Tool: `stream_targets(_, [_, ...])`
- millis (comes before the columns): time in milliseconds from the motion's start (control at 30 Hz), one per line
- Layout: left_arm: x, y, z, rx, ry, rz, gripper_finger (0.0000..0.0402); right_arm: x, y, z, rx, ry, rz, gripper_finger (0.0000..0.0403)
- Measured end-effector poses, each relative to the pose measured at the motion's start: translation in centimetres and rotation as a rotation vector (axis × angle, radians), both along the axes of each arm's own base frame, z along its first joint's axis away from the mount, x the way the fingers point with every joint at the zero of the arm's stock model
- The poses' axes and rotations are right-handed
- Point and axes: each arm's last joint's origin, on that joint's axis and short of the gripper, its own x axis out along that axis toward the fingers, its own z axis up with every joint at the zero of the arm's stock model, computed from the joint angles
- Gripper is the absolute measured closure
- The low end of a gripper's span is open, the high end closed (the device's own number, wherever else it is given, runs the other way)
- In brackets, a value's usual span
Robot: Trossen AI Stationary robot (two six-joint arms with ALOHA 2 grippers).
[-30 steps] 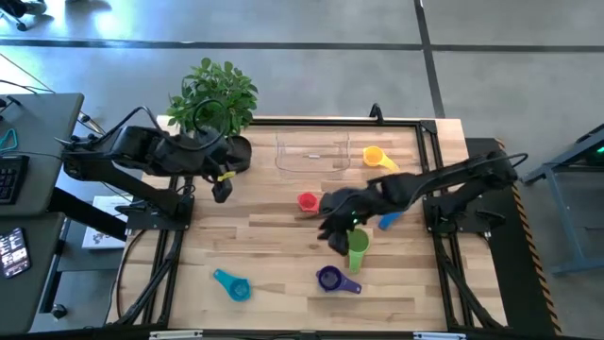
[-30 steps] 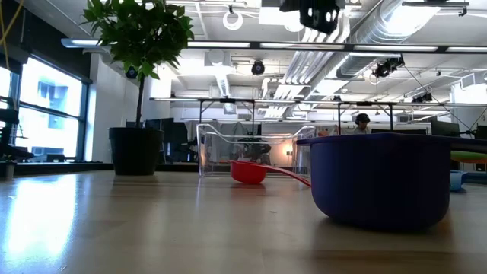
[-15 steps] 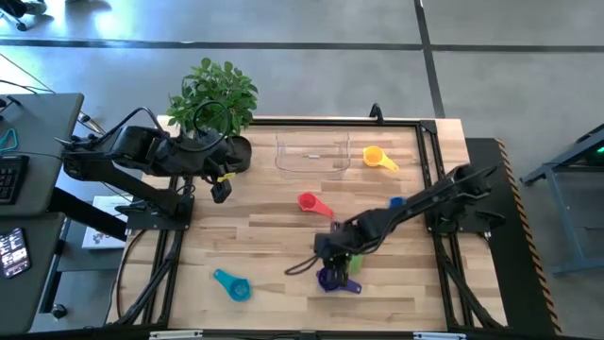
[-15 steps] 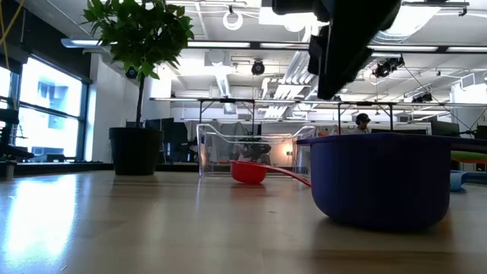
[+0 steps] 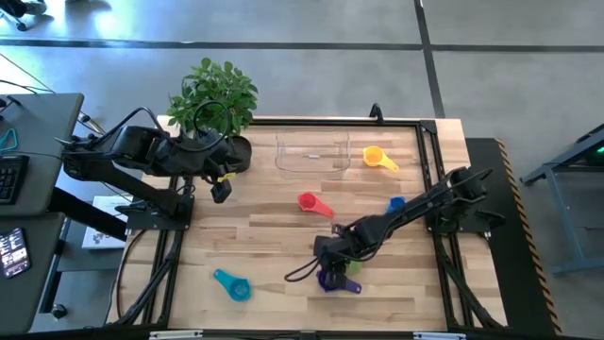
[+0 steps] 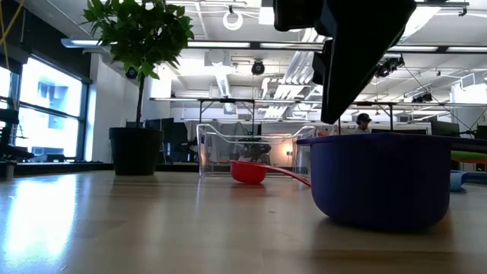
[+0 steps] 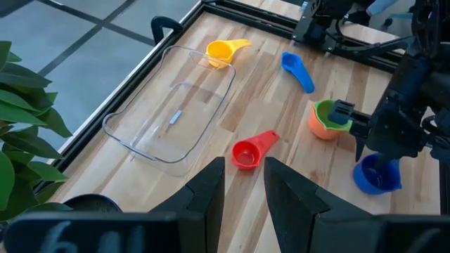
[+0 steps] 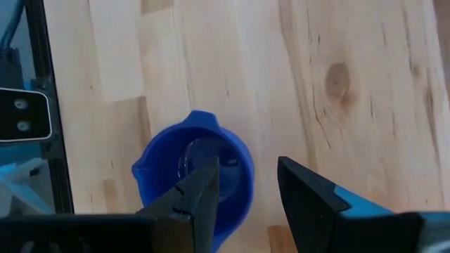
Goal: Nest measuring cups in basket
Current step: Stack the purple measuring cup on top of the green measuring cup
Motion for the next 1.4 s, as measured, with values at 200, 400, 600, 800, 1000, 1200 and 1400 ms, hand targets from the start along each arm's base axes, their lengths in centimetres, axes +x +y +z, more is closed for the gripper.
stream_targets(200, [0.0,0.0,0.0,0.000,0.000,0.001,0.0312,0.3,0.4,-1.7,0.018,0.059,0.030,0.0265])
stream_targets(400, [0.0,0.0,0.0,0.000,0.000,0.001,0.0312,0.3,0.5,-2.3,0.011,0.073,0.029,0.0265])
stream_targets(600, [0.0,0.0,0.0,0.002,-0.001,0.004,0.0312,0.4,0.5,-2.7,0.004,0.086,0.017,0.0286])
stream_targets(800, [0.0,0.0,0.0,0.003,0.000,0.004,0.0312,0.4,0.5,-3.0,0.027,0.115,-0.038,0.0330])
stream_targets(1000, [0.0,0.0,0.0,0.003,0.000,0.004,0.0312,0.4,0.6,-2.9,0.071,0.135,-0.130,0.0396])
stream_targets(1200, [0.0,0.0,0.0,0.003,0.000,0.004,0.0312,0.2,1.0,-2.9,0.135,0.175,-0.277,0.0398])
stream_targets(1400, [0.0,0.0,0.0,0.002,0.000,0.004,0.0312,-0.5,1.9,-1.9,0.186,0.181,-0.460,0.0400])
